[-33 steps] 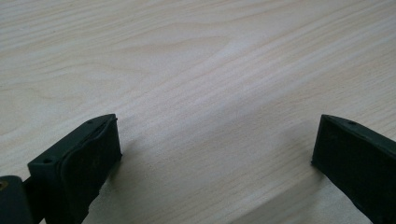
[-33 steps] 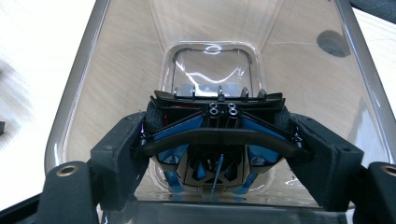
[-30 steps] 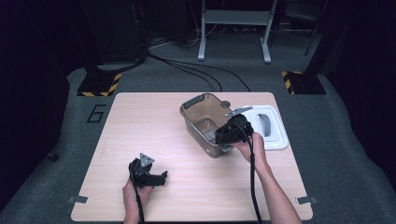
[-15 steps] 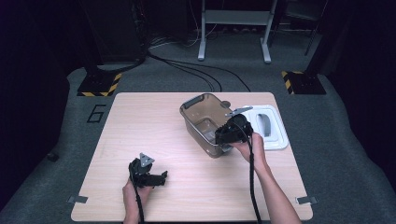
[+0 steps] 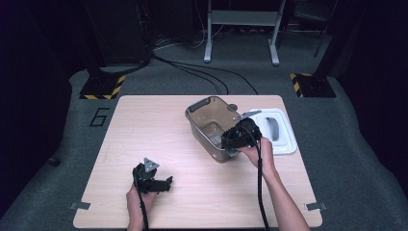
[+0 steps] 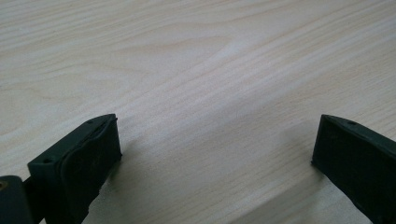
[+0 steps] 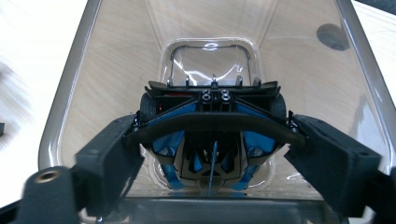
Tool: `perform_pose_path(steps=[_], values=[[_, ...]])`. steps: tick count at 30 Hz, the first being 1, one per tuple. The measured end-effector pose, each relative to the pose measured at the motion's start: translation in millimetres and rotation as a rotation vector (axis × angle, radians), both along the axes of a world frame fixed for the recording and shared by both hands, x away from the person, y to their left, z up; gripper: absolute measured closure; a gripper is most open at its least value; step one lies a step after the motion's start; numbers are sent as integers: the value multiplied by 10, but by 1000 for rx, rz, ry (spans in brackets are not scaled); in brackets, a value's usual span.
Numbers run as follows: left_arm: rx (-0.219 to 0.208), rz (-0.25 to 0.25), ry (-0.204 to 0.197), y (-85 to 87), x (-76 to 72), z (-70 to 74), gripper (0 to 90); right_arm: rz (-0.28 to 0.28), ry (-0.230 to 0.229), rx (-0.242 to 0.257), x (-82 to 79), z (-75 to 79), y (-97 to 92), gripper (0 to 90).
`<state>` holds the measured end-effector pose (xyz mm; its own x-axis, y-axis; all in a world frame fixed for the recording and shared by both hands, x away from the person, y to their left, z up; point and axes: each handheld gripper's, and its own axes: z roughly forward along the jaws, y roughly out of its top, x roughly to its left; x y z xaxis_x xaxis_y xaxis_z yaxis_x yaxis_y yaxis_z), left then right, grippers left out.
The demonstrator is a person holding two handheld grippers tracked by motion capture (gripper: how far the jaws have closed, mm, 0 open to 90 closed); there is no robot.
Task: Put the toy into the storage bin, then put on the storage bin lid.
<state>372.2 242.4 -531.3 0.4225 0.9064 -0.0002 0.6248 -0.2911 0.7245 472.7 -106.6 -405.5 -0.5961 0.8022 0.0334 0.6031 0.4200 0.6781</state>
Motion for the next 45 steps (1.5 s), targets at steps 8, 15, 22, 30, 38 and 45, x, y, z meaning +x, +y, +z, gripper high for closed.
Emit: perform_pose_path(steps=[8,15,22,30,38,45], values=[[0,0,-2,1,2,0,8,-8,-29,23,-63,37,-72,0],[0,0,0,0,0,0,9,1,-55,46,-149,113,-159,0],[0,0,0,0,0,0,9,-12,-86,68,-291,207,-428,0],[1,-1,-3,1,3,-1,8,-90,-100,92,-408,174,-863,0],[0,0,0,-1,0,1,9,-164,-82,92,-432,-74,-1260,0],[4,-3,3,4,3,4,9,-232,-45,72,-297,-347,-1433,0]])
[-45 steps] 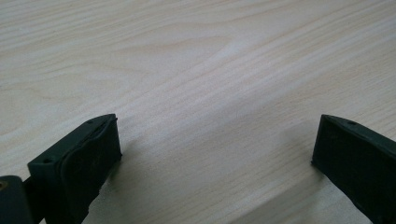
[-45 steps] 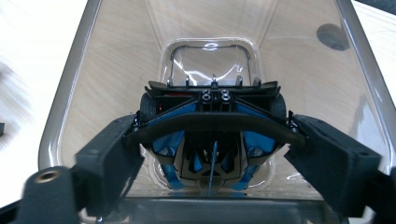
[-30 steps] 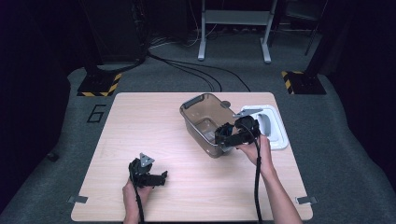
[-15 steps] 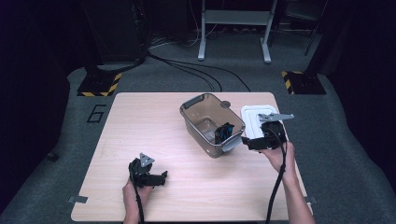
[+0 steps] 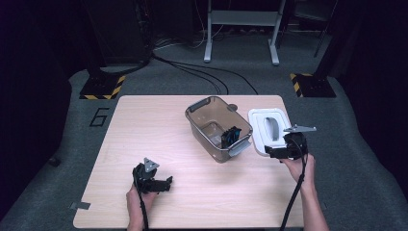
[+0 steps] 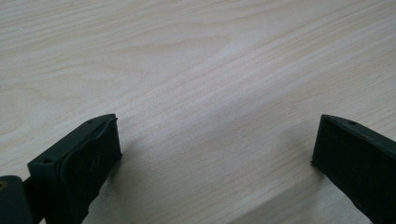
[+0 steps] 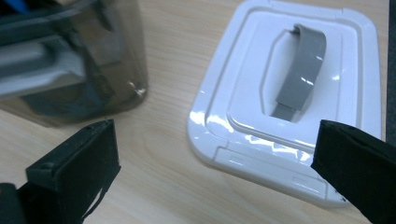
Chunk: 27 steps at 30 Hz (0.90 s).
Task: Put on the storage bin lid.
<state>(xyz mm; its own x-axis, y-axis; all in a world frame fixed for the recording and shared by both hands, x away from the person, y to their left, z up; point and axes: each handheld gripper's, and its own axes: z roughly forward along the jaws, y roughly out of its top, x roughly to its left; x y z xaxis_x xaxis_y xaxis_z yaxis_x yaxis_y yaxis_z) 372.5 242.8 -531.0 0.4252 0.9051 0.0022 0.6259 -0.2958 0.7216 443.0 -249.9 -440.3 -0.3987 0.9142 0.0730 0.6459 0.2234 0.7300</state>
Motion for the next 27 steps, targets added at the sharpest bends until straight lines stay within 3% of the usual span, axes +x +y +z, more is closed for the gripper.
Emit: perform_pose_path(steps=[1,7,11,16,19,21,22,25,27], values=[[-3,2,-5,-2,0,-4,8,-18,14,16,50,-63,-24,0],[-3,3,-5,-3,0,-5,8,-80,30,-26,257,-237,-75,0],[0,-1,2,-1,1,2,9,-104,29,-9,379,-337,-110,0],[-1,-1,3,-1,1,2,8,-130,38,3,502,-396,-153,0],[-1,-2,3,-2,2,2,8,-180,39,2,603,-428,-167,4],[-3,1,-6,-5,3,-5,8,-195,34,8,652,-447,-172,74],[-4,2,-6,-6,4,-5,8,-199,9,4,671,-457,-173,138],[-3,1,-6,-6,4,-5,9,-217,7,21,738,-480,-163,283],[-4,1,-6,-7,3,-5,9,-235,-8,6,777,-506,-151,339]])
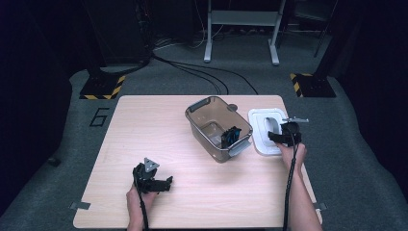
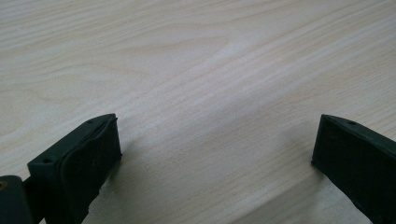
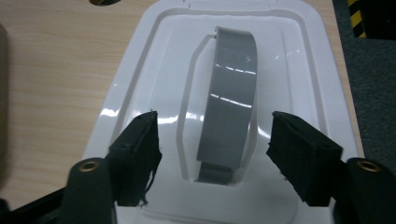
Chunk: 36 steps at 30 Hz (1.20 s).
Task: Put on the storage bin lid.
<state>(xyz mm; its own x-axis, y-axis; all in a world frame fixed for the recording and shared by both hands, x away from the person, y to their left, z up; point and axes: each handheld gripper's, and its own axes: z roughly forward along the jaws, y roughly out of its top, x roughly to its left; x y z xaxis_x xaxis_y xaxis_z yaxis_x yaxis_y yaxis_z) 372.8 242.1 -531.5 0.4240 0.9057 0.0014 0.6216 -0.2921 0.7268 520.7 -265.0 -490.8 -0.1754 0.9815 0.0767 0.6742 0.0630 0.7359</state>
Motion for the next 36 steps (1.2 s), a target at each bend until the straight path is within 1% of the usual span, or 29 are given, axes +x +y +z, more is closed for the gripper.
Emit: perform_pose_path(steps=[1,2,3,4,5,7,8,9,10,11,12,15,19,20,24,26,27,28,32,34,35,36], values=[[0,0,0,0,0,0,9,0,0,0,0,0,0,339],[1,-2,0,1,1,0,9,-23,-3,-5,37,-41,21,392],[1,-2,0,1,1,0,10,-34,1,-13,51,-63,27,407],[0,0,0,0,0,0,10,-34,1,-13,51,-63,27,407],[0,-2,0,1,0,0,10,-49,1,-18,85,-117,38,449],[0,0,0,-1,-1,1,10,-59,1,-19,100,-147,38,493],[0,0,0,-1,-1,1,10,-59,1,-19,100,-147,38,493],[1,-1,0,1,0,1,10,-72,-8,-23,106,-154,41,549],[1,-1,0,1,0,1,10,-72,-8,-23,106,-154,41,549],[1,0,0,-1,-1,1,10,-67,-14,-37,107,-148,49,592],[1,-2,1,1,0,1,10,-69,-14,-40,107,-143,57,624],[1,-2,0,1,0,1,10,-63,-18,-47,98,-136,55,638],[1,-2,0,1,-1,1,10,-80,-9,-17,74,-130,28,654],[1,-2,0,1,-1,1,10,-76,-8,-22,62,-125,17,656],[2,-2,0,0,-1,1,10,-65,0,-17,-11,-78,5,659],[2,-2,0,0,-1,1,10,-60,-4,-14,-68,-60,7,659],[2,-2,0,0,-1,1,10,-60,-4,-14,-68,-60,7,659],[3,-1,-1,0,-3,2,10,-46,0,-16,-133,-56,15,659],[5,-3,3,1,-3,6,11,-36,-5,-12,-263,-63,27,660],[3,-2,-1,0,-3,2,12,-28,7,-6,-327,-63,21,659],[3,-2,-1,0,-3,2,12,-25,3,-3,-363,-67,21,660],[2,-2,-1,0,-3,2,12,-21,7,-11,-399,-72,23,659]])
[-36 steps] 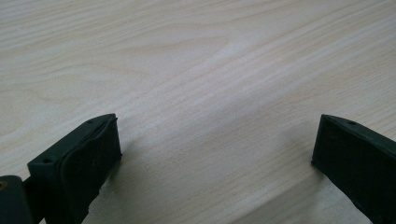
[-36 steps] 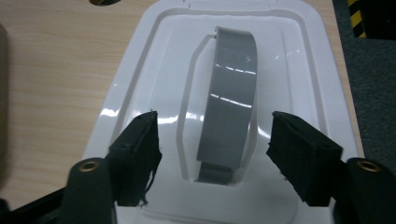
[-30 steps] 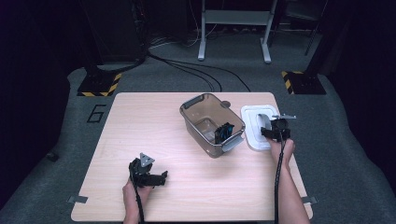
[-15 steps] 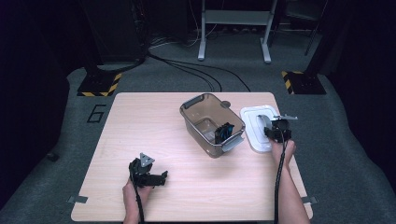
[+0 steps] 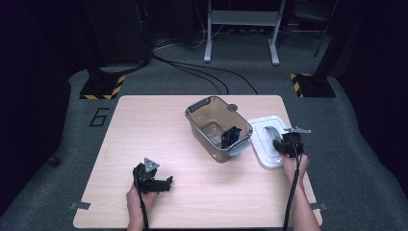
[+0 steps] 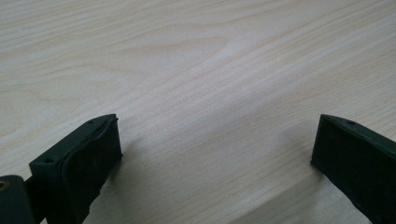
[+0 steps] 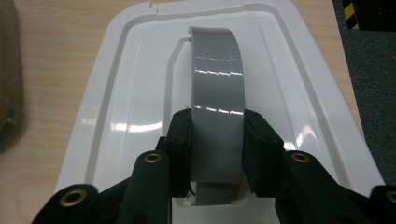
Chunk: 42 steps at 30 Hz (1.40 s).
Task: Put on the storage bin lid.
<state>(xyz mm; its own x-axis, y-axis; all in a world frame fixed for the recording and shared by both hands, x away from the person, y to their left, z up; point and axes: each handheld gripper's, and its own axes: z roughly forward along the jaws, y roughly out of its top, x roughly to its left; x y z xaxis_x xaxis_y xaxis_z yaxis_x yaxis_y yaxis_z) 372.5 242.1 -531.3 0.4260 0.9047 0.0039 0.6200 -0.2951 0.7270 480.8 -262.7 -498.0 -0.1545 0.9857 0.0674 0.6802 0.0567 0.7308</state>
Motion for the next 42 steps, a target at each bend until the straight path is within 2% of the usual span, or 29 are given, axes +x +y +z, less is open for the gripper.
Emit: perform_pose_path(steps=[5,6,8,11,12,15,17,20,21,32,42], values=[[0,-1,0,0,0,0,13,38,23,10,-104,-37,5,635],[1,-3,0,2,1,0,13,63,22,17,-105,-23,-20,550],[0,0,0,0,0,0,13,61,17,22,-73,17,-21,507],[0,-1,0,0,0,0,13,69,12,30,-16,74,-6,494],[0,-1,0,0,0,0,13,77,11,13,57,121,10,499],[0,0,0,0,0,0,13,75,25,7,139,153,29,509],[0,0,0,0,0,0,13,73,58,-5,247,183,41,566],[0,0,0,1,1,0,13,69,68,-12,277,200,49,599],[1,-3,0,2,1,0,13,84,80,-32,301,205,66,634],[0,-3,0,2,1,0,13,87,107,-77,311,266,96,665],[0,-1,0,1,1,0,13,102,96,-97,217,570,-4,665]])
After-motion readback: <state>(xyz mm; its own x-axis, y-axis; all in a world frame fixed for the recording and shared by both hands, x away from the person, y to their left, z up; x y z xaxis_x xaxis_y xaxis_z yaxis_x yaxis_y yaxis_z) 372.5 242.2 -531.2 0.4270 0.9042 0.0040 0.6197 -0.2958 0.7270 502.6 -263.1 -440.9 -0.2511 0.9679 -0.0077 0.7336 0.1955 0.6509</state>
